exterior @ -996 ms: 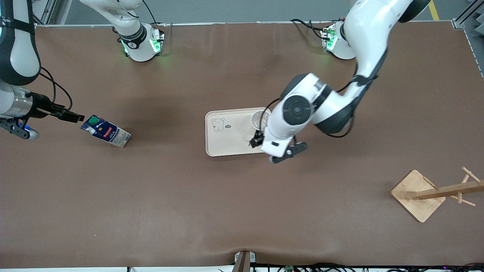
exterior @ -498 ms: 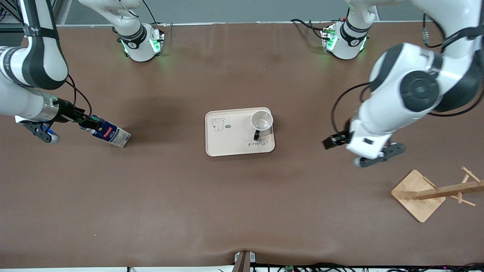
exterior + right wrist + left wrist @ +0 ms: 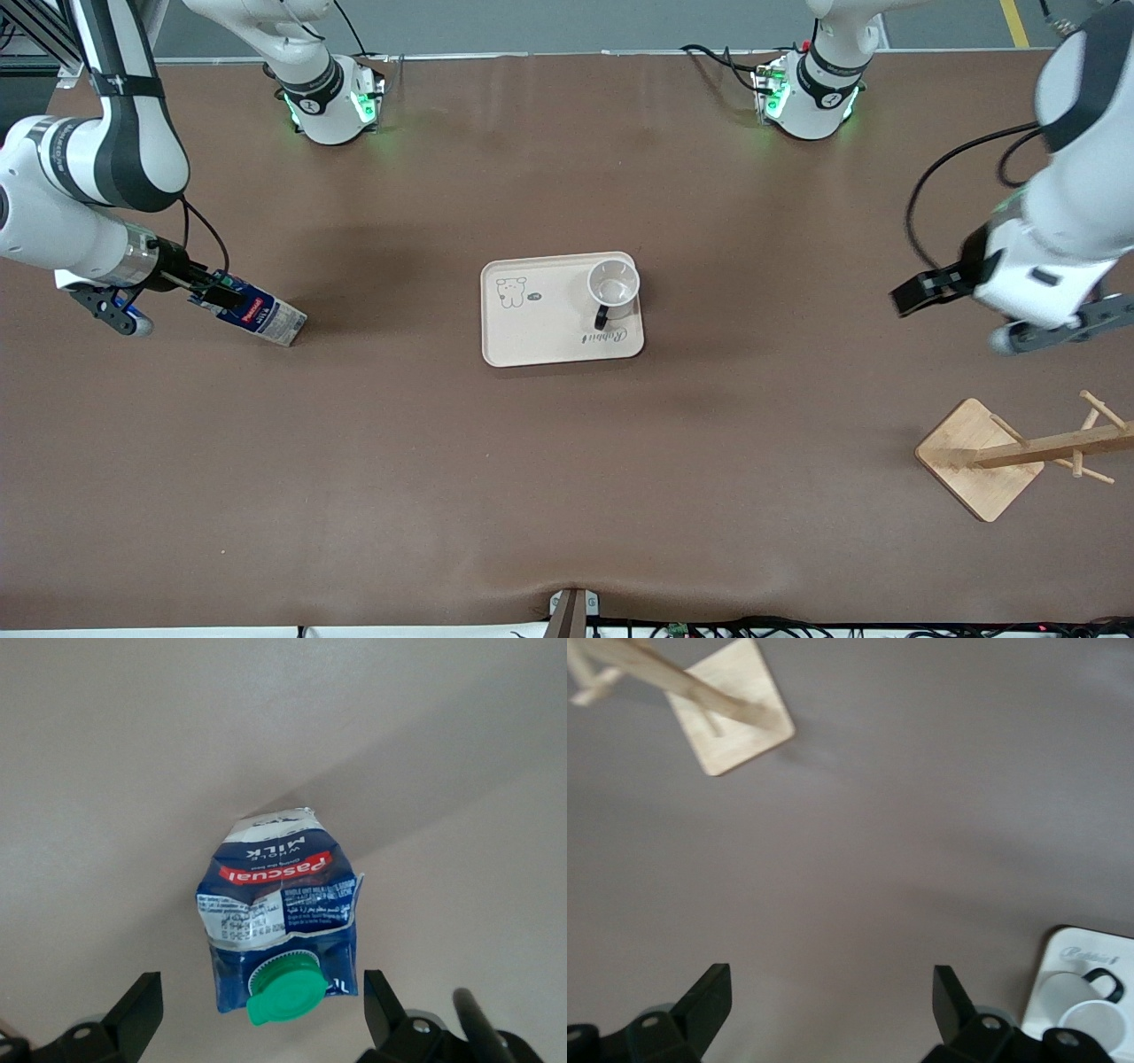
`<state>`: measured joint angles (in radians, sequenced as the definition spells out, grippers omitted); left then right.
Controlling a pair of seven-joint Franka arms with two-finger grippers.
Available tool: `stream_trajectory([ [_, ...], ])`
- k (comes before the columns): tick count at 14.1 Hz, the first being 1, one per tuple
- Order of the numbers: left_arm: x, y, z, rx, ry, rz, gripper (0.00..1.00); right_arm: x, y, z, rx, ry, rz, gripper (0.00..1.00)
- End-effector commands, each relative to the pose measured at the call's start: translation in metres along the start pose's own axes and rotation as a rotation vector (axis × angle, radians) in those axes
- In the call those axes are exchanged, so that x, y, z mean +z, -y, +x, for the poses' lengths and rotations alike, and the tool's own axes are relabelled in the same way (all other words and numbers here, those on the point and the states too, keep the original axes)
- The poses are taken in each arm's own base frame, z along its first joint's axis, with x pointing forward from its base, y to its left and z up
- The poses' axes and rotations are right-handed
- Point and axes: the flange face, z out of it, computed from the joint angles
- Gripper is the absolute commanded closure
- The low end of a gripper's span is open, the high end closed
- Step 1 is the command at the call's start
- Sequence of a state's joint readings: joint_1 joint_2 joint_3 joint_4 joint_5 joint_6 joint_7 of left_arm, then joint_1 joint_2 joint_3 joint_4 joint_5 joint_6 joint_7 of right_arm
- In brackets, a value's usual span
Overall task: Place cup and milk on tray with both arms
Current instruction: 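Grasp the milk carton with the right gripper while the left gripper withdraws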
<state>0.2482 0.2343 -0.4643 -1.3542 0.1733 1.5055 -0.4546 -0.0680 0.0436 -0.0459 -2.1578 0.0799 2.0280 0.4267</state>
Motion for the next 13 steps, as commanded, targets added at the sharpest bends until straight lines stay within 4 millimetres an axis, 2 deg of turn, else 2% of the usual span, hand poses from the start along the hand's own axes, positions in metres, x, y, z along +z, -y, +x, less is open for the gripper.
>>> stream_trajectory([
  [1,-0.027,0.033,-0.017,0.033,-0.023,0.035,0.00,-0.002,-0.009,-0.007,0.002,-0.036,-0.002,0.00],
  [3,-0.050,0.067,-0.026,0.066,-0.048,0.042,0.00,0.011,-0.013,-0.010,0.007,-0.076,0.016,0.00],
  [4,-0.052,0.074,-0.028,0.096,-0.040,0.048,0.00,0.021,-0.015,-0.012,0.007,-0.110,0.030,0.00],
  [5,-0.059,0.100,-0.028,0.078,-0.049,0.046,0.00,0.032,-0.015,-0.015,0.002,-0.128,0.037,0.00],
  [6,-0.063,0.093,-0.036,0.092,-0.050,0.031,0.00,0.038,-0.014,-0.016,0.000,-0.137,0.040,0.20],
  [7,-0.067,0.107,-0.038,0.070,-0.055,0.029,0.00,0.039,-0.014,-0.017,0.000,-0.130,0.036,0.71],
  [8,-0.069,0.118,-0.037,0.071,-0.058,0.026,0.00,0.041,-0.016,-0.016,0.000,-0.128,0.035,0.99],
  [10,-0.079,0.140,-0.041,0.151,-0.071,0.013,0.00,0.044,-0.017,-0.015,-0.024,-0.119,0.029,1.00],
  [12,-0.078,0.142,-0.044,0.184,-0.066,0.008,0.00,0.047,-0.016,-0.015,-0.047,-0.047,0.007,1.00],
  [13,-0.081,0.143,-0.047,0.180,-0.071,0.000,0.00,0.036,-0.010,-0.013,-0.055,-0.018,-0.005,1.00],
])
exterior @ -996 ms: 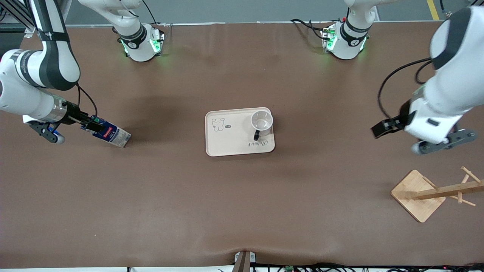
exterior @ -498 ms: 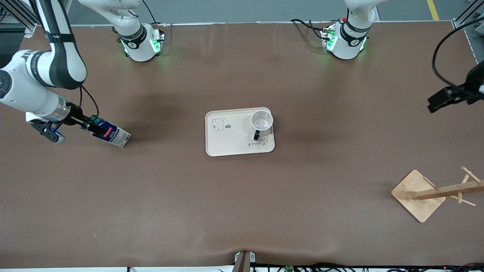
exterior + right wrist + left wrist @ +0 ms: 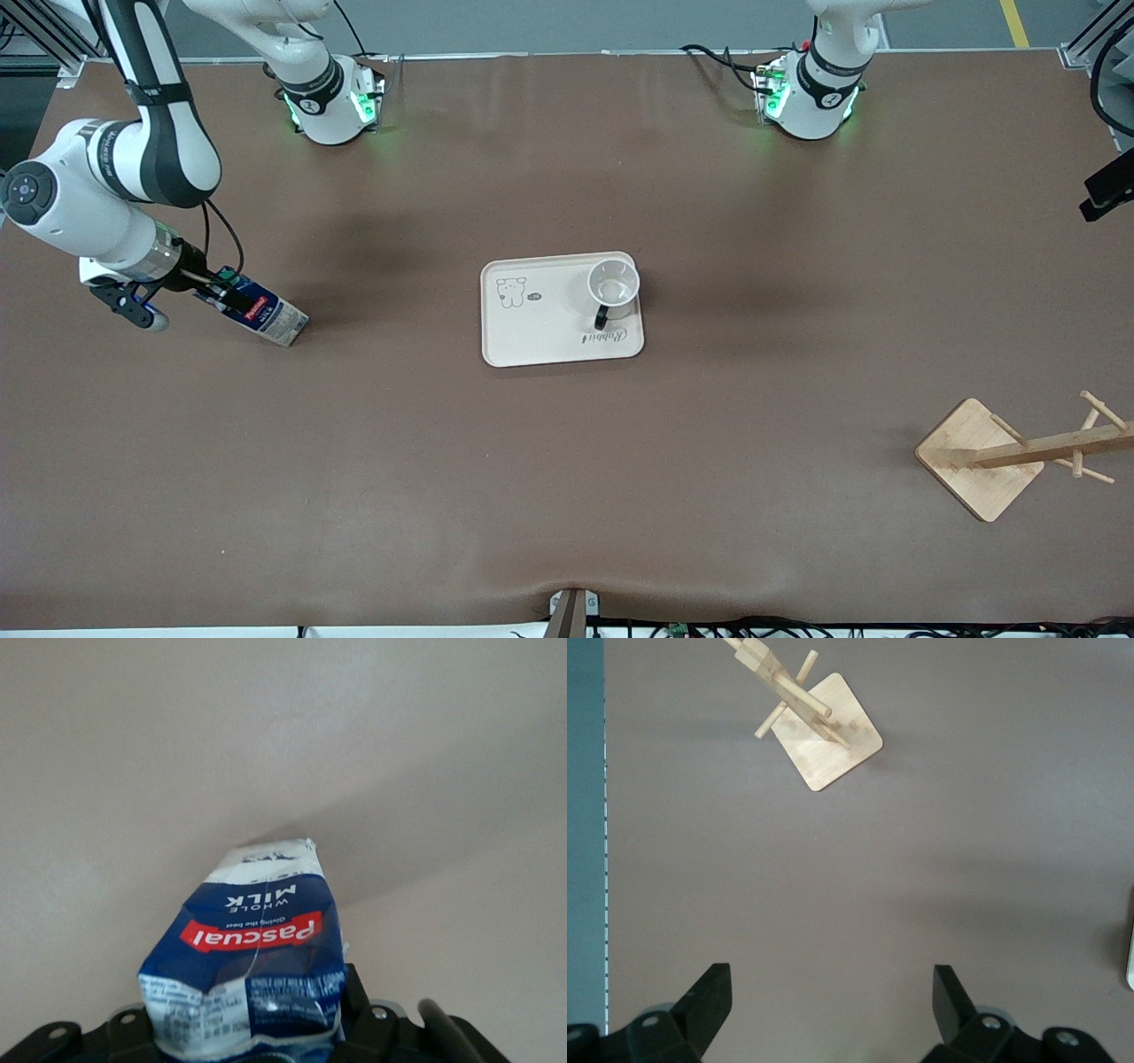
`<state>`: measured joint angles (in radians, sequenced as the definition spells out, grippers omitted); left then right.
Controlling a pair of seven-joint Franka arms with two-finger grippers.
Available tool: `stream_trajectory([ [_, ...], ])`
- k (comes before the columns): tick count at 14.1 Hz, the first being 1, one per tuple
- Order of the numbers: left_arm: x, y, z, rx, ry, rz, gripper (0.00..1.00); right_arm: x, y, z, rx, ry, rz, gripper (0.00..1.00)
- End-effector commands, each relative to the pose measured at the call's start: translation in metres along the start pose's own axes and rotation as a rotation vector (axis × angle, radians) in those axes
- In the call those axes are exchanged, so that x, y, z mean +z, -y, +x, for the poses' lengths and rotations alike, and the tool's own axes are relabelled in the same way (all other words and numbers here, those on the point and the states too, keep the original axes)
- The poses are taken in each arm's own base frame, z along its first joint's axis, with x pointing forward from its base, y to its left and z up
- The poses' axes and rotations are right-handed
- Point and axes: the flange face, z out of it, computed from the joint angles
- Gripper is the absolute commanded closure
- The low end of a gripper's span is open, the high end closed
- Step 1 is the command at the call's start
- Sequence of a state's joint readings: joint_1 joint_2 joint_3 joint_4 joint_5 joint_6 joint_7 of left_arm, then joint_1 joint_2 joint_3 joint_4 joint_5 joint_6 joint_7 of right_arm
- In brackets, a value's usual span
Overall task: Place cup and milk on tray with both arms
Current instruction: 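Lift and carry the milk carton with the right gripper toward the tray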
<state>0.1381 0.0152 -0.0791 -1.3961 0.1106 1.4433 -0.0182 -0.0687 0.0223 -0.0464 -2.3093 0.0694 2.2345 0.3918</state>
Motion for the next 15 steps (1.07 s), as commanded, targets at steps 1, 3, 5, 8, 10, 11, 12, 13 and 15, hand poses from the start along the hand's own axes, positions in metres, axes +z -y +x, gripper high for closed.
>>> stream_trajectory([
  [1,-0.004,-0.004,-0.012,0.014,0.002,-0.022,0.00,-0.019,0.012,0.001,-0.039,0.084,-0.031,1.00],
  [3,-0.002,-0.008,-0.012,0.013,0.007,-0.022,0.00,-0.051,0.048,-0.003,-0.076,0.117,-0.007,1.00],
  [5,0.004,-0.010,-0.011,0.018,0.022,-0.021,0.00,-0.078,0.096,-0.021,-0.132,0.126,0.036,1.00],
  [8,0.016,-0.009,-0.014,0.035,0.061,-0.020,0.00,-0.098,0.166,-0.052,-0.237,0.100,0.088,1.00],
  [10,0.010,-0.011,-0.029,0.021,0.077,-0.017,0.00,-0.110,0.220,-0.080,-0.341,0.080,0.094,1.00],
  [11,0.008,-0.012,-0.036,0.020,0.075,-0.015,0.00,-0.107,0.242,-0.095,-0.375,0.083,0.092,1.00],
  [12,0.002,-0.011,-0.042,0.015,0.070,-0.017,0.00,-0.108,0.262,-0.114,-0.386,0.082,0.090,1.00],
  [13,-0.005,-0.012,-0.048,0.015,0.065,-0.045,0.00,-0.108,0.283,-0.142,-0.387,0.083,0.082,1.00],
  [15,-0.014,-0.012,-0.058,0.000,0.056,-0.084,0.00,-0.105,0.309,-0.176,-0.377,0.055,0.045,1.00],
])
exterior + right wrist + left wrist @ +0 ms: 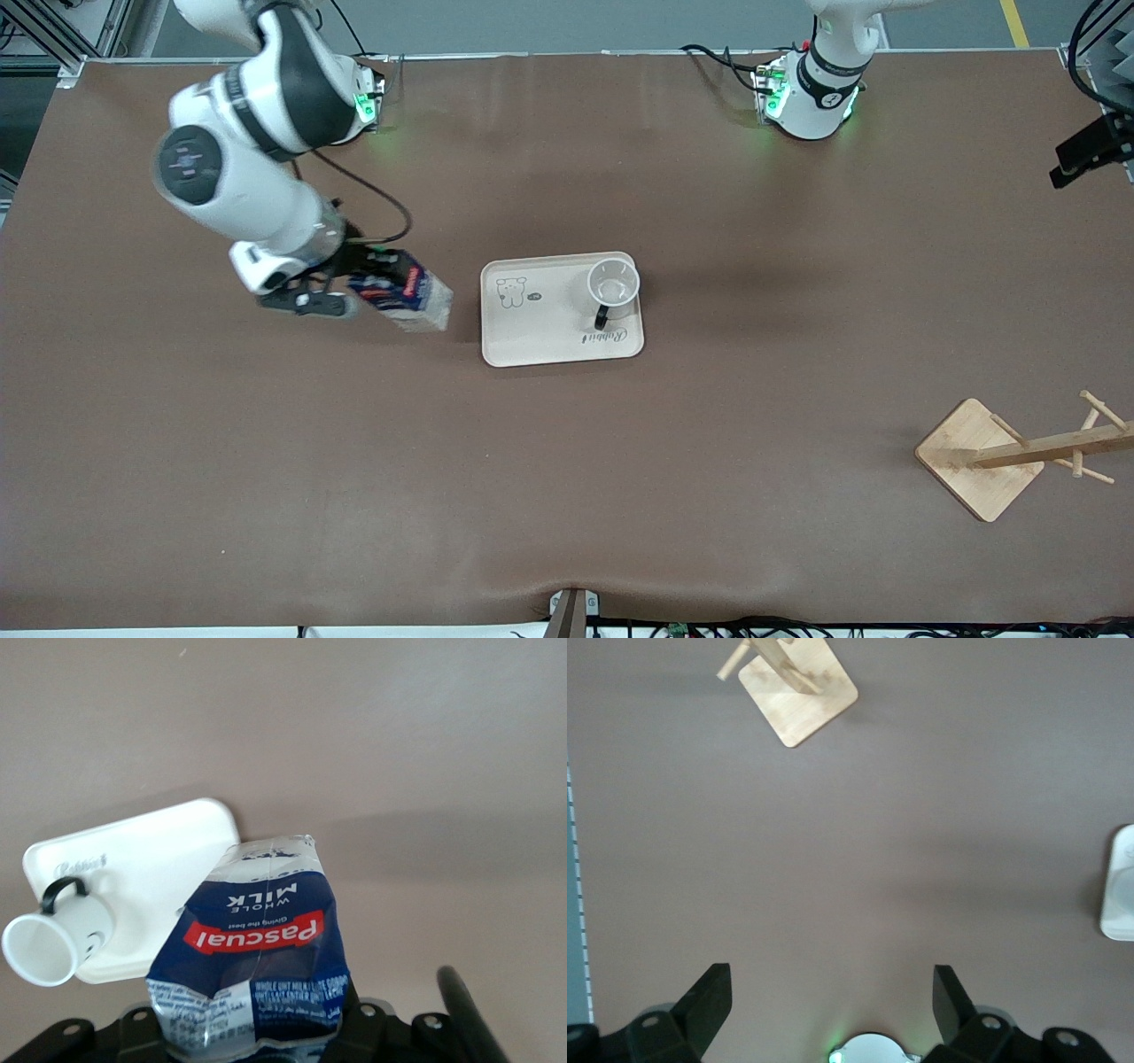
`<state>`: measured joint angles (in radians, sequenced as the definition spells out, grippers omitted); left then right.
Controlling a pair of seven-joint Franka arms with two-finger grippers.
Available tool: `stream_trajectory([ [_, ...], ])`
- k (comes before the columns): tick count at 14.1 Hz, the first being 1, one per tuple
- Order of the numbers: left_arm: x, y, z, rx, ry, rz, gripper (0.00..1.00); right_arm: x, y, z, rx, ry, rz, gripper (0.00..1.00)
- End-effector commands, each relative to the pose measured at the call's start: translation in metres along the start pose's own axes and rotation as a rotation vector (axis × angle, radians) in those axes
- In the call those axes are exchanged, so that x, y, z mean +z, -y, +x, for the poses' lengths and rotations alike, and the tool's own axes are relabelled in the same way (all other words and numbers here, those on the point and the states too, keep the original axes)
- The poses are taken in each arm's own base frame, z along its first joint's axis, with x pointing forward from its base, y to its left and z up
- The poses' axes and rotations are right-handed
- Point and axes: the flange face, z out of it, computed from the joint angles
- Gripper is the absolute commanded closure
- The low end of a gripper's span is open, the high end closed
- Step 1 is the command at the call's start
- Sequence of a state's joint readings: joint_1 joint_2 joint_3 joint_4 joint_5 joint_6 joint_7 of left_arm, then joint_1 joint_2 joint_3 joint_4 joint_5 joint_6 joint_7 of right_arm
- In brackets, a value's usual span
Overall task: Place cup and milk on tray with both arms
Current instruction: 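Lift and carry the milk carton with the right gripper toward the tray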
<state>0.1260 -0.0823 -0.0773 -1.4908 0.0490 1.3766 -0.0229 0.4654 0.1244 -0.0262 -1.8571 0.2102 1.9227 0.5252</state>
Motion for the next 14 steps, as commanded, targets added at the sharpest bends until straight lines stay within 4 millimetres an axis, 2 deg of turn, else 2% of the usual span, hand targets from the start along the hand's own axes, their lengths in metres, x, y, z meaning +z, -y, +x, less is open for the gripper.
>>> stream_trajectory([
  [1,-0.009,-0.001,-0.022,-0.029,-0.010,-0.034,0.00,0.004,0.037,-0.002,-0.010,-0.030,-0.062,1.00],
  [3,-0.005,-0.009,-0.020,-0.044,-0.009,-0.036,0.00,0.018,0.069,0.001,-0.073,-0.036,-0.078,1.00],
  [5,0.004,-0.010,-0.016,-0.050,-0.014,-0.046,0.00,0.043,0.107,-0.009,-0.149,-0.034,-0.096,1.00],
  [8,0.002,-0.019,-0.012,-0.035,-0.045,-0.048,0.00,0.071,0.121,-0.012,-0.126,-0.005,-0.110,1.00],
  [10,0.008,-0.033,-0.007,-0.033,-0.045,-0.044,0.00,0.098,0.143,-0.033,-0.114,0.006,-0.150,1.00],
  [11,0.011,-0.041,-0.005,-0.062,-0.043,-0.044,0.00,0.108,0.147,-0.034,-0.097,0.007,-0.155,1.00],
  [12,0.014,-0.051,-0.005,-0.077,-0.042,-0.040,0.00,0.111,0.153,-0.036,-0.101,-0.010,-0.139,0.96],
  [13,0.018,-0.055,-0.005,-0.081,-0.038,-0.034,0.00,0.111,0.159,-0.036,-0.100,-0.036,-0.112,0.87],
  [14,0.021,-0.056,-0.003,-0.080,-0.041,-0.033,0.00,0.119,0.166,-0.041,-0.095,-0.044,-0.108,0.84],
])
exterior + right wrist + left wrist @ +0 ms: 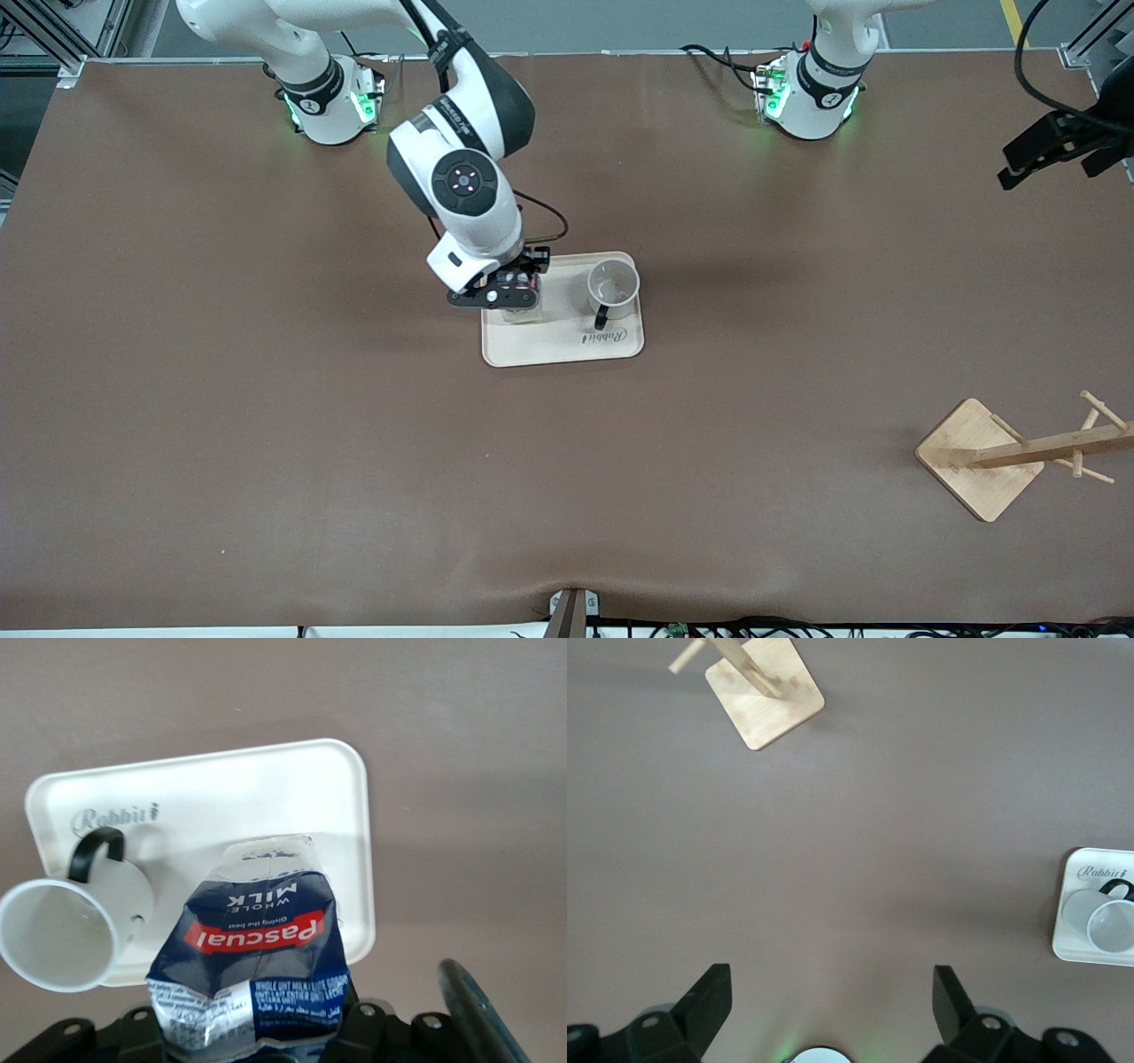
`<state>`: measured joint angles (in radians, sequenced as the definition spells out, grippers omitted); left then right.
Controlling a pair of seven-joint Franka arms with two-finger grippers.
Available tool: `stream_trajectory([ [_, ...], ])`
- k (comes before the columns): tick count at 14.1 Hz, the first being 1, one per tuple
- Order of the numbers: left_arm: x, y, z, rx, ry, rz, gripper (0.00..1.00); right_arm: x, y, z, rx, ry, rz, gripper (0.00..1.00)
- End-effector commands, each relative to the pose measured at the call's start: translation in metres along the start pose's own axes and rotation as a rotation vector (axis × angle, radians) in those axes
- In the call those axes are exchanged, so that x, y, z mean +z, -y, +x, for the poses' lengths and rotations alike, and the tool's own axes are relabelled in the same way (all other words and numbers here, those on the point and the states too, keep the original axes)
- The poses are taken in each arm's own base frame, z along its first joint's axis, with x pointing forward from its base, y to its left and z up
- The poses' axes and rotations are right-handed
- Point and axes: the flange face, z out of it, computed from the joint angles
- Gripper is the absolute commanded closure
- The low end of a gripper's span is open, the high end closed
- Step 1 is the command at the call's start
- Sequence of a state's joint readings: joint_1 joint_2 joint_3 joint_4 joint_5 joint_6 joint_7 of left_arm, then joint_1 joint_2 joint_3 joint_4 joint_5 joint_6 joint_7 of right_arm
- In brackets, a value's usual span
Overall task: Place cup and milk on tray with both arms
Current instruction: 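Lower the milk carton onto the tray beside the mug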
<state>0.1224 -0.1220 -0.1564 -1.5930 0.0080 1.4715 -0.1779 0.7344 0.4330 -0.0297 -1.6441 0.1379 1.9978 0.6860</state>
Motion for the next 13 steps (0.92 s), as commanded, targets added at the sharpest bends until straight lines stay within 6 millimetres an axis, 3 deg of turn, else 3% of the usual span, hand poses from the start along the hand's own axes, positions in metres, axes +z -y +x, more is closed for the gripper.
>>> stream_trajectory([
  [1,0.005,-0.006,0.001,-0.008,-0.013,-0.004,0.00,0.006,0.021,-0.003,0.011,-0.042,0.006,0.78],
  [3,0.011,-0.007,0.007,-0.001,0.000,-0.009,0.00,0.014,0.020,0.002,0.009,-0.069,0.009,0.41],
  [6,0.015,-0.009,0.011,0.007,0.007,-0.012,0.00,0.013,0.014,0.007,-0.004,-0.077,-0.013,0.40],
  [7,0.013,-0.008,0.011,0.007,0.004,-0.012,0.00,0.017,0.011,0.007,0.000,-0.061,-0.027,0.34],
  [9,0.012,-0.009,0.013,-0.002,0.003,-0.014,0.00,0.027,0.003,0.005,0.013,-0.033,-0.053,0.17],
  [10,0.011,-0.009,0.013,-0.002,0.000,-0.016,0.00,0.029,0.002,0.005,0.018,-0.031,-0.055,0.00],
  [13,0.007,-0.008,0.013,-0.003,-0.005,-0.016,0.00,0.020,0.016,0.003,-0.010,-0.072,-0.012,0.00],
])
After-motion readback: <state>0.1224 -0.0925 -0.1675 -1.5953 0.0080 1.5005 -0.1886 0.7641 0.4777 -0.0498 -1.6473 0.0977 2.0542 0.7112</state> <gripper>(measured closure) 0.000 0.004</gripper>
